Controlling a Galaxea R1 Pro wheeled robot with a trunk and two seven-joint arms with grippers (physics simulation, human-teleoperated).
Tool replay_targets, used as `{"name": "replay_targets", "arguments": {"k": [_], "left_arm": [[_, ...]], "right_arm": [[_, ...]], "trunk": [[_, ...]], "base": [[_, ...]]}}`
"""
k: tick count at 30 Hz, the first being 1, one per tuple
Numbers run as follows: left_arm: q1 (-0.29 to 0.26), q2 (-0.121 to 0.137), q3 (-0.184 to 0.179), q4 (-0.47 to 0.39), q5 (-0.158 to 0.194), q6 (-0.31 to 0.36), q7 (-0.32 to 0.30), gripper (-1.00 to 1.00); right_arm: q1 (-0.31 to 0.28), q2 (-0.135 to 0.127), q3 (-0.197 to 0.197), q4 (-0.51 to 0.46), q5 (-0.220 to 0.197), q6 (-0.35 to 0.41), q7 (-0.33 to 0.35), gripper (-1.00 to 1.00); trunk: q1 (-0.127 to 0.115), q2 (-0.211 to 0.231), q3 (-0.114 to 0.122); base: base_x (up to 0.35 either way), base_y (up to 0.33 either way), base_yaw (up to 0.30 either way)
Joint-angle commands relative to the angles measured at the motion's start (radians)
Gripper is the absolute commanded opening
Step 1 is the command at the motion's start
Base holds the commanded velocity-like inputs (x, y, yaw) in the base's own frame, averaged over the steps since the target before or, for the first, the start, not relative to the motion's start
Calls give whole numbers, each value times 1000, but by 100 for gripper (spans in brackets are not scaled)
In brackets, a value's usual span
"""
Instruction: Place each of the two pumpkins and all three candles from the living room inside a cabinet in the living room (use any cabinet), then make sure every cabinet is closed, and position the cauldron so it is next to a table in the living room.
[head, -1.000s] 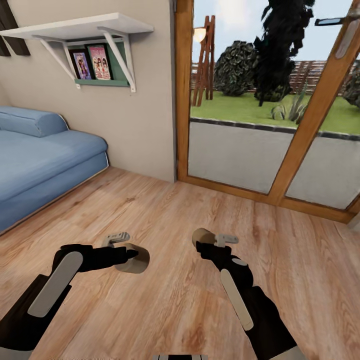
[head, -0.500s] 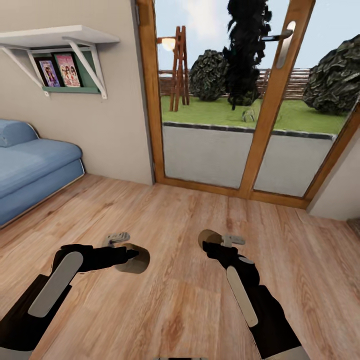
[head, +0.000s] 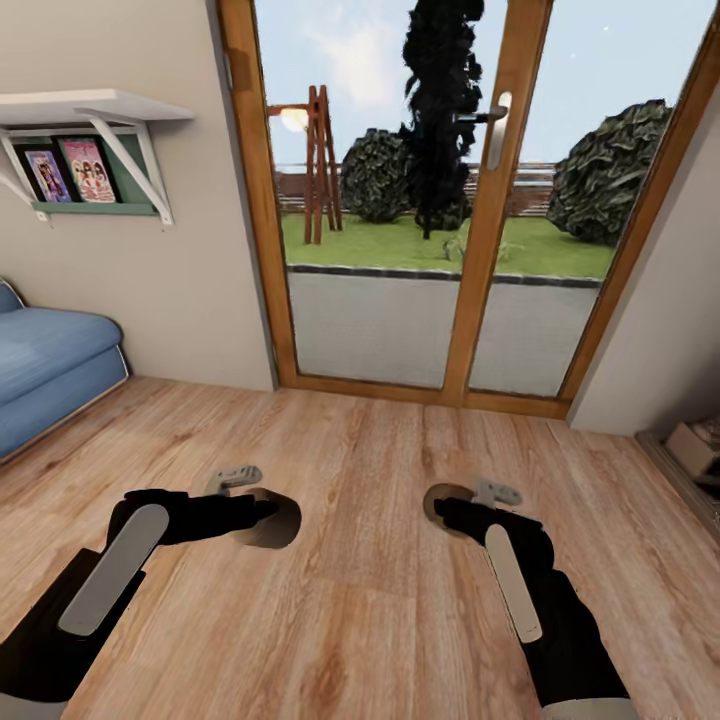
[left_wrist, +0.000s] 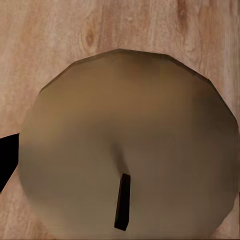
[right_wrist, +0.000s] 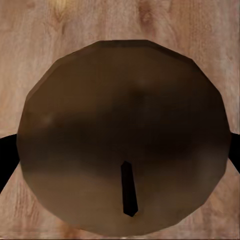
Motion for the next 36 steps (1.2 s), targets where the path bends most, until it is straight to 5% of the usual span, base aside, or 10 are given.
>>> {"name": "replay_targets", "arguments": {"k": [1,6,8,13,20,27,36], "left_arm": [[0,1,-16,-1,11,0,16,-100],[0,-14,-99,-1,11,0,118,-100],[-1,-46,-120,0,11,0,174,-100],[-1,-78,-134,3,11,0,223,-100],[-1,-89,-156,0,-18,0,237,-100],[-1,-114,-224,0,-64,0,285,-100],[-1,-123,-234,0,-73,0,301,-100]], "right_arm": [[12,1,-11,-8,-9,29,-9,-100],[85,1,-107,-20,-9,68,-8,-100],[109,0,-138,-23,-9,73,-7,-100],[124,0,-156,-32,-8,87,-6,-100],[127,-2,-162,-38,-7,90,-7,-100],[127,-3,-175,-39,-8,89,-6,-100],[132,-2,-202,-37,-8,90,-5,-100]], "trunk": [[-4,7,4],[-23,42,25],[-31,56,34],[-50,91,55],[-77,140,85],[-104,189,115],[-138,252,154]], "base": [[0,0,-223],[0,0,-223],[0,0,-227],[0,0,-227],[-25,0,-227],[-279,0,-227],[-332,0,-227]]}}
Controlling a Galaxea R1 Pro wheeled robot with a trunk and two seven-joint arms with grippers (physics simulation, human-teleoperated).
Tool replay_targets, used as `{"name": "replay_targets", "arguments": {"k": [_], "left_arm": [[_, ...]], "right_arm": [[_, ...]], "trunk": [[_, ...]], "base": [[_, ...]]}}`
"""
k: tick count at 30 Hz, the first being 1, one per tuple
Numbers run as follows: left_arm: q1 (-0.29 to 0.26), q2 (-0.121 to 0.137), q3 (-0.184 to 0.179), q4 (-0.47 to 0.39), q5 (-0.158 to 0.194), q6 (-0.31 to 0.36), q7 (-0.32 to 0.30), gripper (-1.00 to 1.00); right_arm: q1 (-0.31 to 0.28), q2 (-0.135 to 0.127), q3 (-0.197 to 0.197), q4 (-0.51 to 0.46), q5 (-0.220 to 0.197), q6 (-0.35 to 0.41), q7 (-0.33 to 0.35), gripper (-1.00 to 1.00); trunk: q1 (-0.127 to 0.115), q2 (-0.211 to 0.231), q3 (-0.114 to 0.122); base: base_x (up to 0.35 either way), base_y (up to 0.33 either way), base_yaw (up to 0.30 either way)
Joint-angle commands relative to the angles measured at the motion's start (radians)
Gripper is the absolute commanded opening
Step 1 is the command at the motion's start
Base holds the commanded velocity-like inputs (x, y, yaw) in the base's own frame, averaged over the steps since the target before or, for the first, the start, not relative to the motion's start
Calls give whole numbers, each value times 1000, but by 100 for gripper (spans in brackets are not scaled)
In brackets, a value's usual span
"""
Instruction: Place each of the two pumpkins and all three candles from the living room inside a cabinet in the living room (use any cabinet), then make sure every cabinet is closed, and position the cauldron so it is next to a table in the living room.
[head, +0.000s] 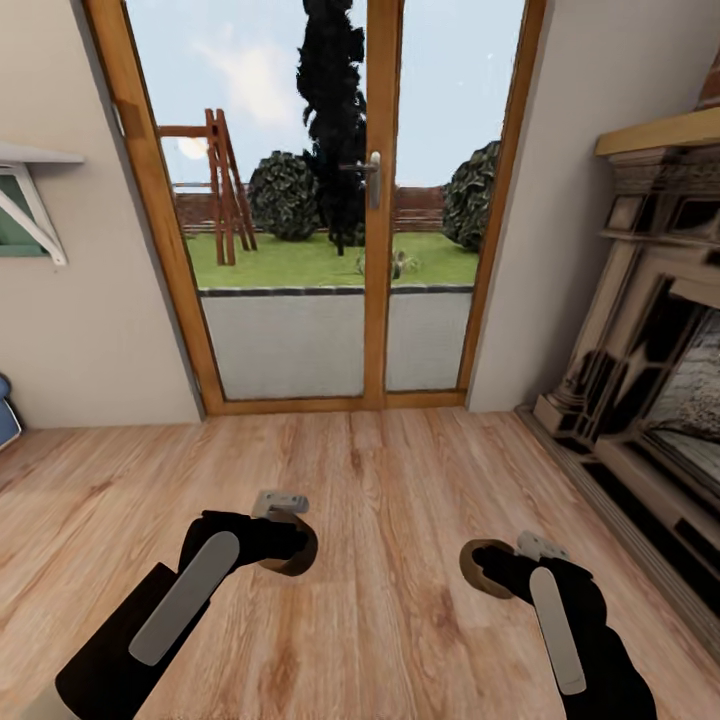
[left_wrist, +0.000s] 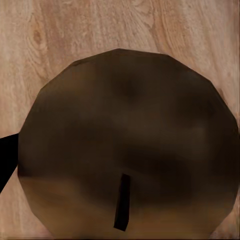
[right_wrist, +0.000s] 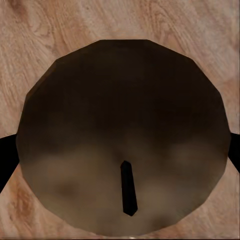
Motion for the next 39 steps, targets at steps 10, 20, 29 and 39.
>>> {"name": "replay_targets", "arguments": {"k": [10,20,29,39], "left_arm": [[-1,-3,-2,-1,7,2,14,-100],[-1,-11,-3,-1,6,2,15,-100],[-1,-11,-3,-1,5,2,16,-100],[-1,-11,-3,0,5,2,17,-100]], "right_arm": [[0,1,-4,0,-14,2,-9,-100],[1,1,-4,1,-15,2,-9,-100],[1,0,-4,1,-15,2,-8,-100],[1,0,-3,2,-13,0,-5,-100]], "trunk": [[-39,70,42],[-77,140,85],[-112,203,124],[-150,273,157]], "base": [[-106,0,-227],[-10,0,-227],[-252,0,-222],[-114,0,-44]]}}
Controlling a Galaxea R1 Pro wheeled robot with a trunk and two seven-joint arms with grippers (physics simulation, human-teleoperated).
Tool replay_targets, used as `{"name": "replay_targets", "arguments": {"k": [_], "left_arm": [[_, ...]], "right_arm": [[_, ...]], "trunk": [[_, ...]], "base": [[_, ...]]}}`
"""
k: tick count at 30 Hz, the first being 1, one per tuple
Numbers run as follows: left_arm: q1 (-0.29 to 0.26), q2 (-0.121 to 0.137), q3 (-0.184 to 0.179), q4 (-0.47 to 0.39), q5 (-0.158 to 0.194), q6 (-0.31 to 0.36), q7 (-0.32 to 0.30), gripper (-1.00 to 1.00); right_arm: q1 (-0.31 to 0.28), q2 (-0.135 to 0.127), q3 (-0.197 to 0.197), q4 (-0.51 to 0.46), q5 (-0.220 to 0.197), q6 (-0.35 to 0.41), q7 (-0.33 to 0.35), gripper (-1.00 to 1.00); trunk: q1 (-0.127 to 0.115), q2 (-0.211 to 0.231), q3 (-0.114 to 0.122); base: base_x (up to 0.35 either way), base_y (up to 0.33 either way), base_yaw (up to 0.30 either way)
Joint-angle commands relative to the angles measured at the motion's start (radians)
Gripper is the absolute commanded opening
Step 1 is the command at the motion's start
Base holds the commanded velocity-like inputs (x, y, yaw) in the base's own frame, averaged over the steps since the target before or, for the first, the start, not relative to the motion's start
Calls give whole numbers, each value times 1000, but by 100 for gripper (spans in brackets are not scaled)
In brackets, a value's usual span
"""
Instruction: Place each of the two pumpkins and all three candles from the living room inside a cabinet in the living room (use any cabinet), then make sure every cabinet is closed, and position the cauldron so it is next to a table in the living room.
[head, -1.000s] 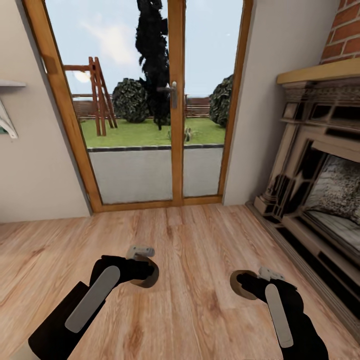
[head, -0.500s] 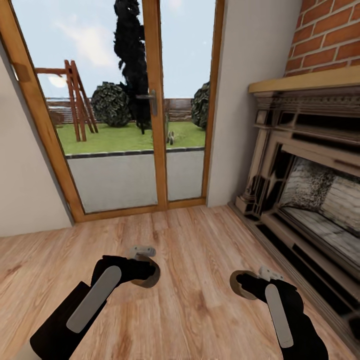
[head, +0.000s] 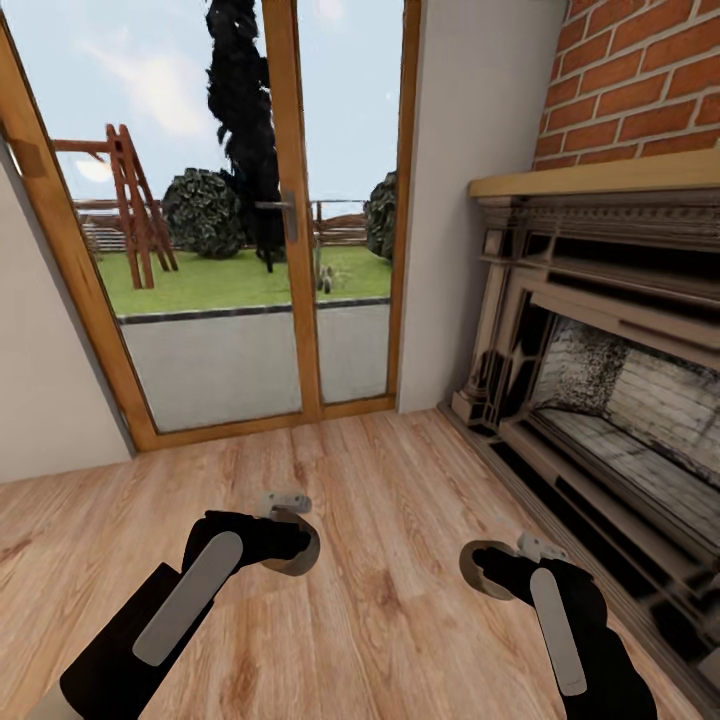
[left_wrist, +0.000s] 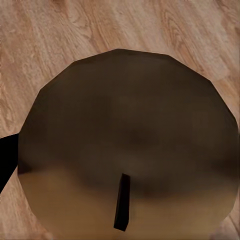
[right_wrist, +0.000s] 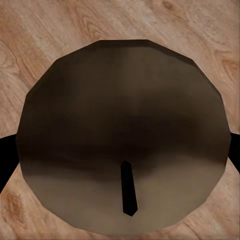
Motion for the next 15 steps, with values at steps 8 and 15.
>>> {"name": "replay_targets", "arguments": {"k": [8,15], "left_arm": [[-1,1,0,-1,10,2,4,-100],[-1,2,2,-2,10,2,2,-100]], "right_arm": [[-1,2,-8,-2,-20,4,-7,-100],[-1,2,-9,-1,-22,4,-7,-100]], "trunk": [[-12,21,12],[-12,21,18]], "base": [[-4,0,-137],[0,0,-261]]}}
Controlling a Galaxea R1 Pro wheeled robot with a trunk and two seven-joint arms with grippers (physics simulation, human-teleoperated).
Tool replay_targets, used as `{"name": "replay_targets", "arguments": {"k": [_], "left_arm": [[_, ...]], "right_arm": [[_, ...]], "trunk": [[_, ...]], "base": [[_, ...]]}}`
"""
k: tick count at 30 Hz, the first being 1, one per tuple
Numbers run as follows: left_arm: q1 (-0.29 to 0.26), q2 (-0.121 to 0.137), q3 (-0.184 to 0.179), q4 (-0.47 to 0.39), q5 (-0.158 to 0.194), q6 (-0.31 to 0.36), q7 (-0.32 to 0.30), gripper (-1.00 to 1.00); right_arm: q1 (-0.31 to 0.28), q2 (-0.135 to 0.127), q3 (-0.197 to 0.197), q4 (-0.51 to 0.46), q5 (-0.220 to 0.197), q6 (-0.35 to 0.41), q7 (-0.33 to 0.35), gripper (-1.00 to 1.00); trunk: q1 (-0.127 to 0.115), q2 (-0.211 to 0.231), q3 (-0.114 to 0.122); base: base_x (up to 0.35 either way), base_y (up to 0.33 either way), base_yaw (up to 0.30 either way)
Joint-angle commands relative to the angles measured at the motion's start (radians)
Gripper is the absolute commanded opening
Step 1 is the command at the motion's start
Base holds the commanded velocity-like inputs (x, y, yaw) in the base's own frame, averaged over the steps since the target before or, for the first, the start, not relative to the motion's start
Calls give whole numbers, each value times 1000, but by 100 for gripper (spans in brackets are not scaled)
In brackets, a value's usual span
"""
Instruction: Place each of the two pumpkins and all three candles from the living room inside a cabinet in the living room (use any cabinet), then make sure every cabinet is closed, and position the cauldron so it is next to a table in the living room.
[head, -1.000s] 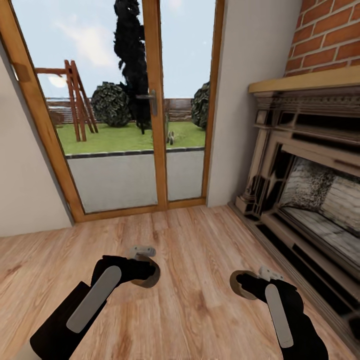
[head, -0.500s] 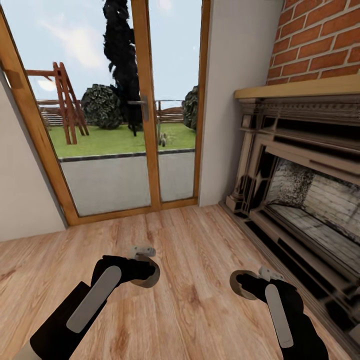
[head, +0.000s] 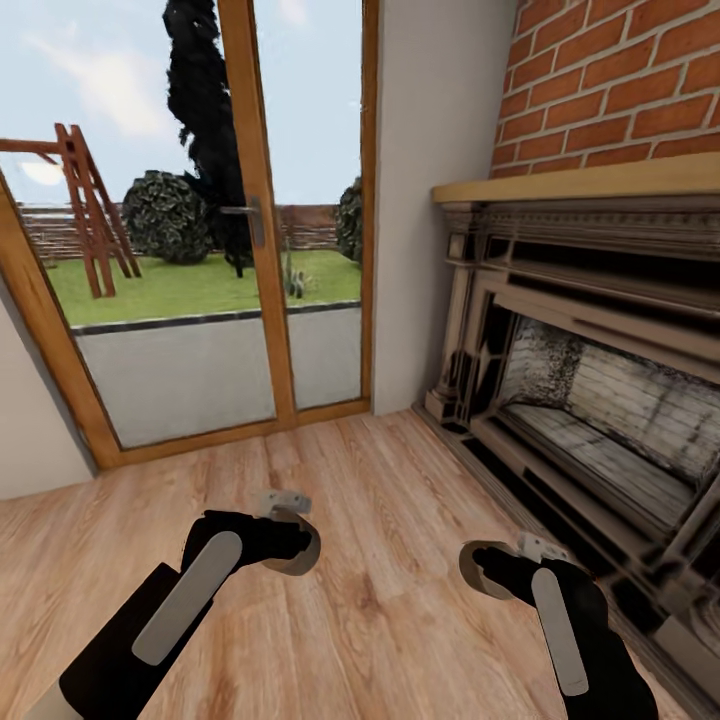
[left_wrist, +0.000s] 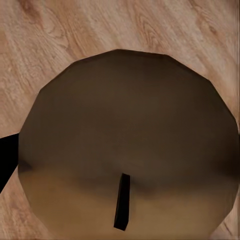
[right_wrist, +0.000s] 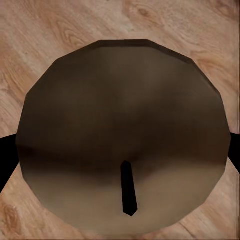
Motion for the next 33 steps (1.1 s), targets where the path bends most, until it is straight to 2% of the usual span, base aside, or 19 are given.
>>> {"name": "replay_targets", "arguments": {"k": [1,6,22,24,28,33], "left_arm": [[-1,1,-1,-1,9,1,10,-100],[-1,2,-1,-1,9,2,10,-100],[-1,2,-1,2,10,2,11,-100],[-1,2,-1,2,10,2,11,-100],[-1,2,-2,3,15,2,10,-100],[-2,1,-4,47,18,2,9,-100]], "right_arm": [[-1,1,-1,-1,-11,2,-9,-100],[-1,0,-1,0,-11,2,-9,-100],[-1,-2,-1,10,-11,5,-9,-100],[-1,-7,-1,10,-12,25,-9,-100],[-2,-35,-3,11,-14,119,-7,-100],[-2,-57,-13,14,-14,134,-4,-100]], "trunk": [[0,-1,0],[0,-1,4],[-61,111,68],[-69,125,76],[-84,153,92],[-104,188,112]], "base": [[0,0,-266],[0,0,-267],[0,0,-267],[0,0,-268],[0,0,-268],[0,0,-268]]}}
